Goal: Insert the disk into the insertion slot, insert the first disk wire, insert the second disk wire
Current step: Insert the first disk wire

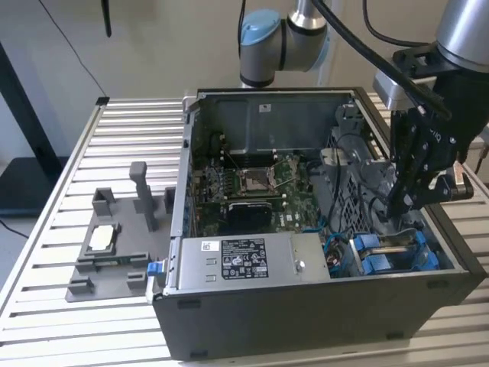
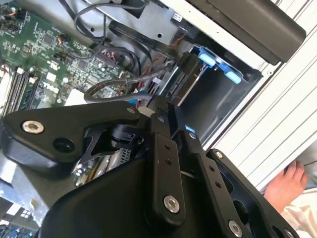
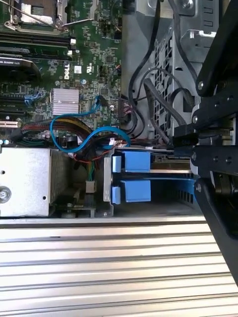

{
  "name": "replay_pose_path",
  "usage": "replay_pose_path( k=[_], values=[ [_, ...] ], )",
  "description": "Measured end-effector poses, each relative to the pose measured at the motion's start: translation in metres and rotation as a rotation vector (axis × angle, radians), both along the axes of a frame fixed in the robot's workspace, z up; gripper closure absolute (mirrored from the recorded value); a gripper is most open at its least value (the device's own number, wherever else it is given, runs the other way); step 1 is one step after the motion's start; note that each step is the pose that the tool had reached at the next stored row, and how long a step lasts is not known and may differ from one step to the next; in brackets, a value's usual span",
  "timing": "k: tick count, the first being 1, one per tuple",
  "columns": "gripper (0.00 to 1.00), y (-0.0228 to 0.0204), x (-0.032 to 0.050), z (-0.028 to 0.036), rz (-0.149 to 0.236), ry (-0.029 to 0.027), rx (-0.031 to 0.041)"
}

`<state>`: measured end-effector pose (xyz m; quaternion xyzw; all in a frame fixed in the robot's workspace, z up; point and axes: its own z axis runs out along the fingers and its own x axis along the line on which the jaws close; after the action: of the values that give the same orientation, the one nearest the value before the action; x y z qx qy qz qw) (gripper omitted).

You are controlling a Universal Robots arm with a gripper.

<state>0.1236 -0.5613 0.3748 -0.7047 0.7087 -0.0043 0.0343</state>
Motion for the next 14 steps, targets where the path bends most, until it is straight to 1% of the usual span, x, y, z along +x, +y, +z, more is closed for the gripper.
replay_pose_path(
  k=[3, 8, 12, 14],
  values=[
    [0.81, -0.0015, 0.0048, -0.0023, 0.0, 0.0065, -0.0002],
    [0.81, -0.0023, 0.0125, -0.006, 0.0, 0.0198, -0.0011],
    [0.81, -0.0026, 0.0186, -0.0094, 0.0, 0.0211, -0.0013],
    [0.81, -0.0027, 0.0201, -0.0118, 0.0, 0.0211, -0.0014]
  ],
)
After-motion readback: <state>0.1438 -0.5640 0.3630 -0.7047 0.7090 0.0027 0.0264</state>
